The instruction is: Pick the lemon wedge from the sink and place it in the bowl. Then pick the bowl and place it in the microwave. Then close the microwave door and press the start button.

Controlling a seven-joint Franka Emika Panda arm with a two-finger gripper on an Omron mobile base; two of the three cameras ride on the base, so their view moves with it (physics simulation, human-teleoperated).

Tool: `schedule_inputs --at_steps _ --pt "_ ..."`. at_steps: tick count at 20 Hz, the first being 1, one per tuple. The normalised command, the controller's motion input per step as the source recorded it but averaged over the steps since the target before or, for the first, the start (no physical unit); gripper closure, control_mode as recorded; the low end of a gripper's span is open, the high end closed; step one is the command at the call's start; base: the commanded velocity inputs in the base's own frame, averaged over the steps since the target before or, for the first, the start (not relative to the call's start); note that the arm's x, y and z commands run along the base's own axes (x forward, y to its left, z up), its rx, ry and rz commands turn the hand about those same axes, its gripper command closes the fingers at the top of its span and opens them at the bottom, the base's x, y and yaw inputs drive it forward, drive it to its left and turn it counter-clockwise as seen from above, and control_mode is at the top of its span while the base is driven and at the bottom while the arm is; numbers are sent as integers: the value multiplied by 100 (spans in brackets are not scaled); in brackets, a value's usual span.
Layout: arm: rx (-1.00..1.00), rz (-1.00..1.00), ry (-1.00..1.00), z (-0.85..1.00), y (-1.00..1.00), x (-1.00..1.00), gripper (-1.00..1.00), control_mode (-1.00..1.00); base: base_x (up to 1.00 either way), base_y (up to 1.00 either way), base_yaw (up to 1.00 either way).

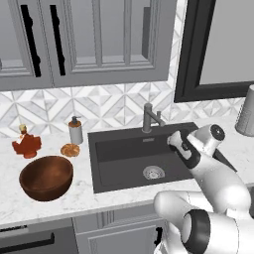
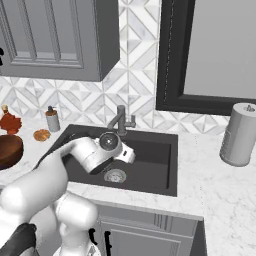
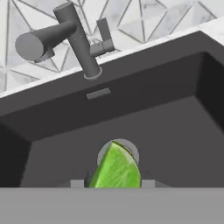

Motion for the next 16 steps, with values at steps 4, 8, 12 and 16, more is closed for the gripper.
schedule_inputs --at_steps 4,8,12,16 --pt "6 0 22 73 75 -8 100 -100 0 0 0" --pt "9 0 32 34 100 0 100 -100 0 0 0" --pt "13 0 29 36 97 -1 100 -100 0 0 0" --pt "15 0 0 16 100 -14 100 -100 0 0 0"
